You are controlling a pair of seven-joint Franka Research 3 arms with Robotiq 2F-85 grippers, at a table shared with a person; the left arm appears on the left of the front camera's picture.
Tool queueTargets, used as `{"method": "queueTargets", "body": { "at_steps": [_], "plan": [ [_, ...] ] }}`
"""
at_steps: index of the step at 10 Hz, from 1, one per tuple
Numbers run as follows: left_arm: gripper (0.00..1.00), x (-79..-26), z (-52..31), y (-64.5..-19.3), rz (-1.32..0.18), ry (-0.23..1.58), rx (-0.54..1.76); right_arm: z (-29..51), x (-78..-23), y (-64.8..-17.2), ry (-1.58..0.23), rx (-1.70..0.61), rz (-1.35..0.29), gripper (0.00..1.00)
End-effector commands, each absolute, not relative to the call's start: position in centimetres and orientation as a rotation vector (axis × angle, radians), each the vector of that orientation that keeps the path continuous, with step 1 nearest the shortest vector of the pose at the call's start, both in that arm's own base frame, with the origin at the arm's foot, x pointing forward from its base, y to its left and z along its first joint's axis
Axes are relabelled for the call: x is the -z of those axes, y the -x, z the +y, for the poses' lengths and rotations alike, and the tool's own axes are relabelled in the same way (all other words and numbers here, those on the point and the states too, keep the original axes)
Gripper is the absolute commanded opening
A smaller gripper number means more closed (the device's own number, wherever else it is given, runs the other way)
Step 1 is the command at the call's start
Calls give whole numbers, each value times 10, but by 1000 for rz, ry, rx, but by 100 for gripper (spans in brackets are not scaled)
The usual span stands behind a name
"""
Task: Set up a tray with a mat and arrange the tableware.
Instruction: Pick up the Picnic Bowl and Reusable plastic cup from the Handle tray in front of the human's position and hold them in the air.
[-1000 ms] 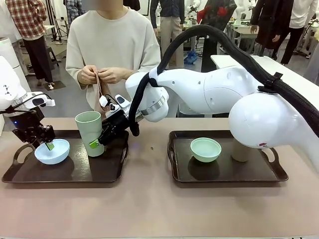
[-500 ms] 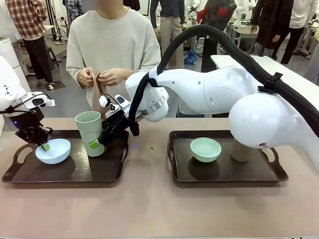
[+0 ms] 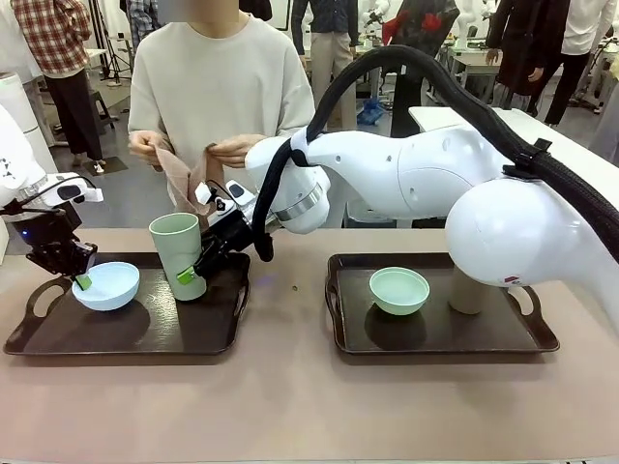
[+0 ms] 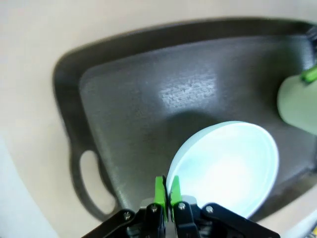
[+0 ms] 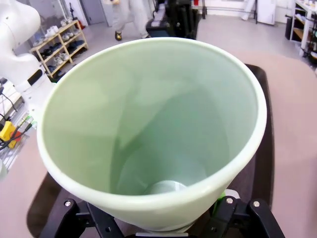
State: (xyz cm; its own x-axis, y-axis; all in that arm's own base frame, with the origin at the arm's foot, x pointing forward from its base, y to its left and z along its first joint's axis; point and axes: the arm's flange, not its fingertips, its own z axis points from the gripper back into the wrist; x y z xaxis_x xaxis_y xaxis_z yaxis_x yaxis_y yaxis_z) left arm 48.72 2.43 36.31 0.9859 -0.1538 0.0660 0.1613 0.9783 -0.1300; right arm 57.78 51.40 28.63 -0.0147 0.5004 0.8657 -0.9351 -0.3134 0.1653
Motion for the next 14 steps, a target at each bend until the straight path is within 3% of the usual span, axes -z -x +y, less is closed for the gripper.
{"method": "queueTargets", "body": {
  "at_steps": [1,4,6,10,14],
  "plan": [
    [0,-413,30,-461,-27,135,174,490,-355,-551,-1000,-1608,-571,0],
    [0,-493,41,-441,-47,72,196,453,-461,-515,-890,-1579,-700,0],
    [0,-536,45,-428,-55,130,213,446,-504,-491,-846,-1575,-716,0],
    [0,-581,49,-416,-111,140,145,452,-526,-464,-887,-1547,-699,0],
    [0,-571,50,-415,-94,121,191,453,-534,-479,-862,-1603,-720,0]
  ]
}}
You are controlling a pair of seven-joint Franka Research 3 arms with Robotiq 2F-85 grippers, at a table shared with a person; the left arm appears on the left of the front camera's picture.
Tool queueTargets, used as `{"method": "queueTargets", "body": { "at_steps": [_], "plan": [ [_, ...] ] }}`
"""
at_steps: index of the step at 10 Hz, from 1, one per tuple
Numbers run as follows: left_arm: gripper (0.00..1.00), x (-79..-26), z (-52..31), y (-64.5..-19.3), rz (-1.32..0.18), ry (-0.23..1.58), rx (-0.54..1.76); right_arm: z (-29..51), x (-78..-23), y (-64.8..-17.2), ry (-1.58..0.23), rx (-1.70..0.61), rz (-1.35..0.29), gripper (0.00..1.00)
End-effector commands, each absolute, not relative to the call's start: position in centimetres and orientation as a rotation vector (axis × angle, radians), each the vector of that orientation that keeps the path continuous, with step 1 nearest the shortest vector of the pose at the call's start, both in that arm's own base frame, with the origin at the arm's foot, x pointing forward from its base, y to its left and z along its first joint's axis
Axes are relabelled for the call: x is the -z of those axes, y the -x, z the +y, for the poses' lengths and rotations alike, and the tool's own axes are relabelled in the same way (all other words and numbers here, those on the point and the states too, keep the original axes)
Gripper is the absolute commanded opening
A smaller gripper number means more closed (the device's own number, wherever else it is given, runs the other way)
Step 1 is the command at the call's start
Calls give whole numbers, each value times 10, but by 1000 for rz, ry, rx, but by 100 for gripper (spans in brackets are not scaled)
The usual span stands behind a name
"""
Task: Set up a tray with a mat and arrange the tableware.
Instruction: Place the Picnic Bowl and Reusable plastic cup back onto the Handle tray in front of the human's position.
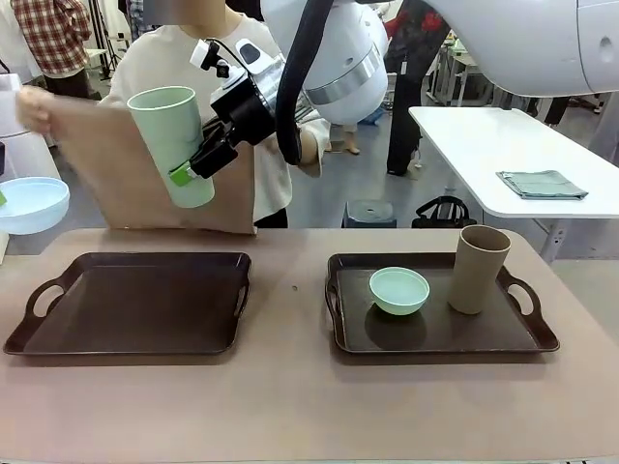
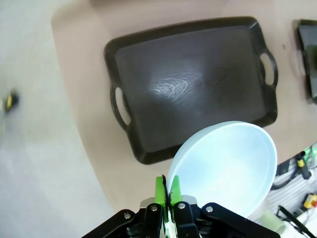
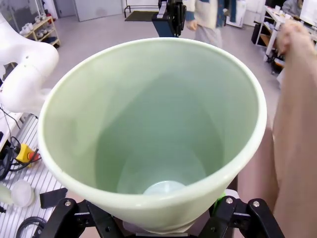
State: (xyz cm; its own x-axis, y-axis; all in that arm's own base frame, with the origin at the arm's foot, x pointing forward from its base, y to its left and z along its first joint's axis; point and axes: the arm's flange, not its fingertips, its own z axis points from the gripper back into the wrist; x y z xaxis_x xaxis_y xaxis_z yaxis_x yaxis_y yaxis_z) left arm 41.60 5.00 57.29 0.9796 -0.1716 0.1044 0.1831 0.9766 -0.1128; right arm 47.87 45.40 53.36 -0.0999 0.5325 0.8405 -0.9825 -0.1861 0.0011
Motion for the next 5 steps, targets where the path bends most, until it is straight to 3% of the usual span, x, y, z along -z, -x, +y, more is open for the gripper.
{"method": "queueTargets", "body": {
  "at_steps": [1,5],
  "plan": [
    [0,-571,50,-415,-94,121,191,453,-534,-479,-862,-1603,-720,0],
    [0,-571,50,-415,-94,121,191,453,-534,-479,-862,-1603,-720,0]
  ]
}}
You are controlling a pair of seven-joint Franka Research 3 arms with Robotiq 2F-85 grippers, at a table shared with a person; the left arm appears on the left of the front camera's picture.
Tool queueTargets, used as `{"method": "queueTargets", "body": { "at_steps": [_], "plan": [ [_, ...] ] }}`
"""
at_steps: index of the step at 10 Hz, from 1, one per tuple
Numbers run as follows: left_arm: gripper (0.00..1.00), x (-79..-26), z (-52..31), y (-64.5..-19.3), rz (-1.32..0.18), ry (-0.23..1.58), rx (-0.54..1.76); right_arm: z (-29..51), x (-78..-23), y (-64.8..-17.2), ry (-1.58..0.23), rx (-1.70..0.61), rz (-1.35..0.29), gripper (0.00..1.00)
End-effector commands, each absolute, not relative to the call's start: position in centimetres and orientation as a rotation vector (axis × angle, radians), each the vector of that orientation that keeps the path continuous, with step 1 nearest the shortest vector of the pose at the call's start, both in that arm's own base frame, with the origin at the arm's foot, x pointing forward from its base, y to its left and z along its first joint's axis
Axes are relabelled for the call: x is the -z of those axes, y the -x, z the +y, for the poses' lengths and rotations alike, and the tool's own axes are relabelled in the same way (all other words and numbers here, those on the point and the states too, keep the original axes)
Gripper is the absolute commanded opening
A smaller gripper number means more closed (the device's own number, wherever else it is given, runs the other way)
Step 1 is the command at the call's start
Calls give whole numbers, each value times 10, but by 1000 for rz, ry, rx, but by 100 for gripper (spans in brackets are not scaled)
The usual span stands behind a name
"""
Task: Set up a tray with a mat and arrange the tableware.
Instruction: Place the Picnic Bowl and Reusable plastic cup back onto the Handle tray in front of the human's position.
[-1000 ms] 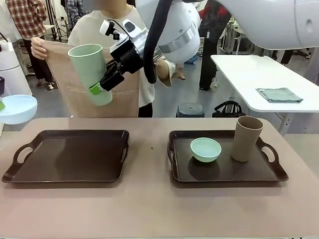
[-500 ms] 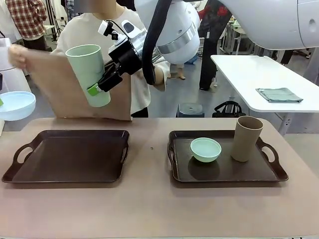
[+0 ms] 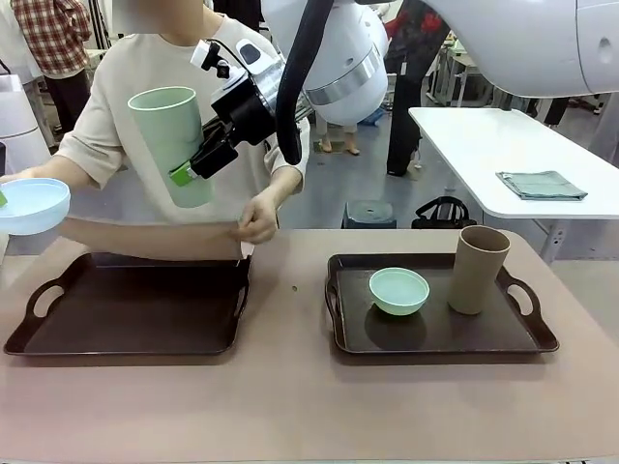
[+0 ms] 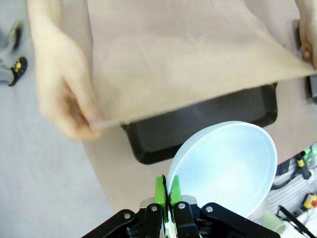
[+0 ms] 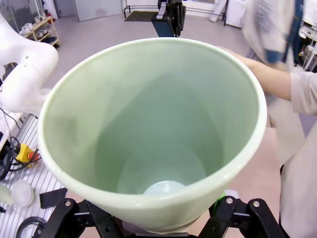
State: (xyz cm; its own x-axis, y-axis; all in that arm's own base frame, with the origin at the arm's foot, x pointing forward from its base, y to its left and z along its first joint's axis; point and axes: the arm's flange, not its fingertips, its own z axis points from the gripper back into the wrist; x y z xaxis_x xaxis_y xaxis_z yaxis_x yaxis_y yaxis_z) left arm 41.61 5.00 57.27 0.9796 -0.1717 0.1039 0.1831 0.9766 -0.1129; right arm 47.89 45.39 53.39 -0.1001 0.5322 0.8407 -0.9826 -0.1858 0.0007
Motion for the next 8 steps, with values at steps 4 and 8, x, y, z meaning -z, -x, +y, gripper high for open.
{"method": "queueTargets", "body": {
  "at_steps": [4,8],
  "plan": [
    [0,-571,50,-415,-94,121,191,453,-534,-479,-862,-1603,-720,0],
    [0,-571,50,-415,-94,121,191,453,-534,-479,-862,-1603,-720,0]
  ]
}}
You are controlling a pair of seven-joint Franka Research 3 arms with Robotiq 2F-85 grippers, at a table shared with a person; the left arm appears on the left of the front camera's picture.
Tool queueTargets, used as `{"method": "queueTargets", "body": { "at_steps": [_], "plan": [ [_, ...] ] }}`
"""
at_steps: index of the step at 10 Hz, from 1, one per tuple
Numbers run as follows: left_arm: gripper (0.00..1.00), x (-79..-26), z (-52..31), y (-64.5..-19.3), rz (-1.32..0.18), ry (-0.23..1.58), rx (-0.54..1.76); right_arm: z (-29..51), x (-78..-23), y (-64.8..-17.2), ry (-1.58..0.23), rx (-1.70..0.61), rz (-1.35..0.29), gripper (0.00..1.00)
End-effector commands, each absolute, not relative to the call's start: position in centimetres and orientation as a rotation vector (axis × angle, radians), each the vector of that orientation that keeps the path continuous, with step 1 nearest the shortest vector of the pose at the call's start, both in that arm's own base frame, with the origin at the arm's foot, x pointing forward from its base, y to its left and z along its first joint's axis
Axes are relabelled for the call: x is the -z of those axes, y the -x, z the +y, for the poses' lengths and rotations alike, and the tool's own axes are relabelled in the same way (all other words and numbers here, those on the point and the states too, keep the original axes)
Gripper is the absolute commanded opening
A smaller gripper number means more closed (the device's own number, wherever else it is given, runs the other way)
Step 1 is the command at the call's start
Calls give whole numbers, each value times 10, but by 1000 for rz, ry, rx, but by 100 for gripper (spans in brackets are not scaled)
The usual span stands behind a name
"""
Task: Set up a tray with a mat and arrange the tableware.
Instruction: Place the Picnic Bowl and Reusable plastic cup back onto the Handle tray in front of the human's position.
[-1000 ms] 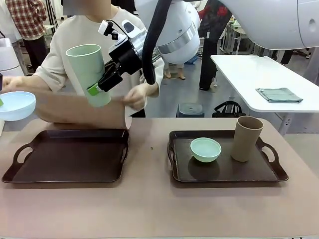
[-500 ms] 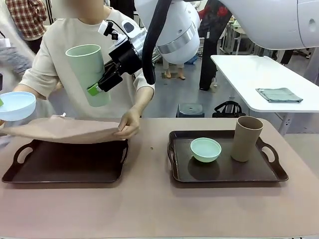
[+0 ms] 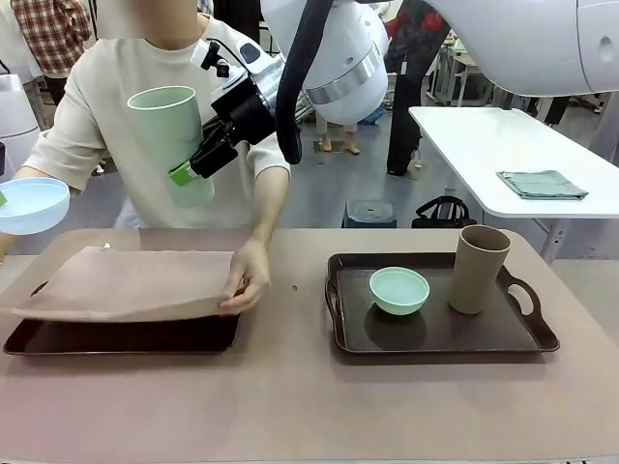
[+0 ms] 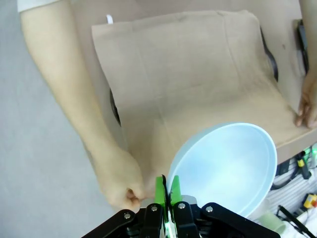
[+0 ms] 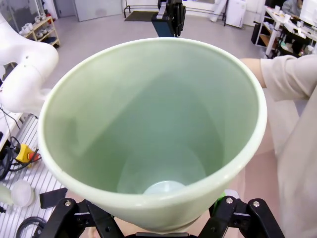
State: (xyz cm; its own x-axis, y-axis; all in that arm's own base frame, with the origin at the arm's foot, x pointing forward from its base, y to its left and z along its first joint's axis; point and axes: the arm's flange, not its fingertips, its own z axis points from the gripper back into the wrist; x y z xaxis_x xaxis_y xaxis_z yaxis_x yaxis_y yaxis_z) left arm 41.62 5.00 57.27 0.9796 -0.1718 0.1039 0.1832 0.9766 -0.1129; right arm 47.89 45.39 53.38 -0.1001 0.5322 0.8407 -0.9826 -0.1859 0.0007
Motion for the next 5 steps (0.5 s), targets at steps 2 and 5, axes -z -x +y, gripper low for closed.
{"method": "queueTargets", "body": {
  "at_steps": [2,5],
  "plan": [
    [0,-571,50,-415,-94,121,191,453,-534,-479,-862,-1603,-720,0],
    [0,-571,50,-415,-94,121,191,453,-534,-479,-862,-1603,-720,0]
  ]
}}
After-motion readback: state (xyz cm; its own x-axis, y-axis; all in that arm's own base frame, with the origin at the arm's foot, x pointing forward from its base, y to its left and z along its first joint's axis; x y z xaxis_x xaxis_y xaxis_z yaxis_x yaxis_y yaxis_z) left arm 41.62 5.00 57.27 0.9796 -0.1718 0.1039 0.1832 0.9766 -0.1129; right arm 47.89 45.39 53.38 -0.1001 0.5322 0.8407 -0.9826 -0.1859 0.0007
